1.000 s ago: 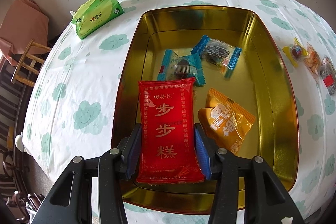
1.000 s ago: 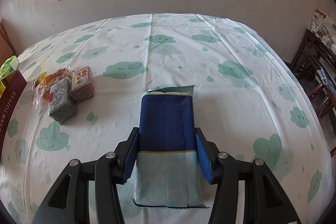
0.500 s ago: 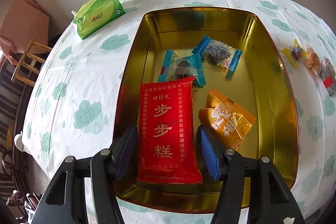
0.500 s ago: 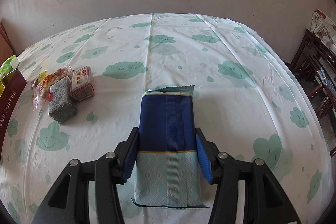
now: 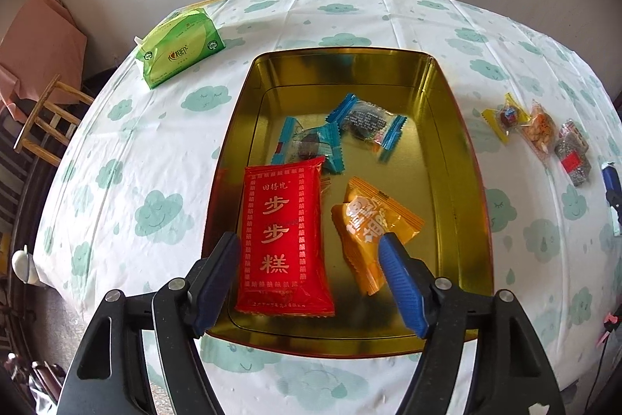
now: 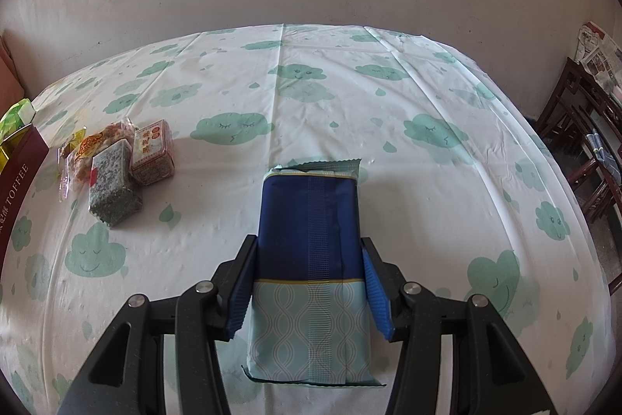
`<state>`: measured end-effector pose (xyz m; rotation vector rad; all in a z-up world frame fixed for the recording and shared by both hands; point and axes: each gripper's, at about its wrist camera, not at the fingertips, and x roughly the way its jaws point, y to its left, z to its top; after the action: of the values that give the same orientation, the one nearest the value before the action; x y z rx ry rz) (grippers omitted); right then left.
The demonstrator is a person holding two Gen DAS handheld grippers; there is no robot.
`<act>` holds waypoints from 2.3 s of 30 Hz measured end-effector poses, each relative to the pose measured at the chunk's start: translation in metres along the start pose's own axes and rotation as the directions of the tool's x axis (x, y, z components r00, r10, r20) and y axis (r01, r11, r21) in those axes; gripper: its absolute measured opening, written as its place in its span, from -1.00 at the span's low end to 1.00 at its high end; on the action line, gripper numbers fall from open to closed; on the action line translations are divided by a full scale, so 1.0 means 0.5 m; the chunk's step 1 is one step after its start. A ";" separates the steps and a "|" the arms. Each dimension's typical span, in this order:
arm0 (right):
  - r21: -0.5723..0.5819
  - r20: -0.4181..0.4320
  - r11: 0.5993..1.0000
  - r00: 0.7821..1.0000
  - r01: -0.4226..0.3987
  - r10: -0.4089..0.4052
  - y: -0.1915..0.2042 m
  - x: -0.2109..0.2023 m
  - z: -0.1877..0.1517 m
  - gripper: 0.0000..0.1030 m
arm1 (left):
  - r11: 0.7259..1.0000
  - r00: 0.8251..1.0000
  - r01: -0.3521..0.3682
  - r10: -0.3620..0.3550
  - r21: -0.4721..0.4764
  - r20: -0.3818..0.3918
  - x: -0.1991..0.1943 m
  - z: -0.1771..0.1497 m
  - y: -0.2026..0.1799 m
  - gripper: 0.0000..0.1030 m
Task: Organize snacks
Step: 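Carry the long blue-and-teal packet into the tin and open the right tool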
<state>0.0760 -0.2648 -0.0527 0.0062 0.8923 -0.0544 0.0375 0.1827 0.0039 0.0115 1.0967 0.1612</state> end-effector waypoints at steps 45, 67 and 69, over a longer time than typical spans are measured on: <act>-0.242 -0.014 0.921 0.950 -0.305 0.311 0.459 -0.169 0.018 -0.02 | 0.951 0.992 0.020 0.020 -0.310 0.125 -0.079 -0.083 0.161 0.88; -0.378 -0.112 0.835 0.915 -0.400 0.387 0.760 -0.138 0.014 -0.02 | 0.926 0.994 -0.060 0.090 -0.373 0.063 -0.054 -0.124 0.249 0.88; -0.371 -0.113 0.839 0.916 -0.399 0.385 0.762 -0.134 0.014 -0.02 | 0.927 0.994 -0.060 0.088 -0.369 0.060 -0.051 -0.122 0.248 0.88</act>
<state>0.0584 0.1184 -0.0027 -0.1811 0.9087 0.5124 -0.0436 0.2975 0.0096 -0.2757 0.9769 0.4295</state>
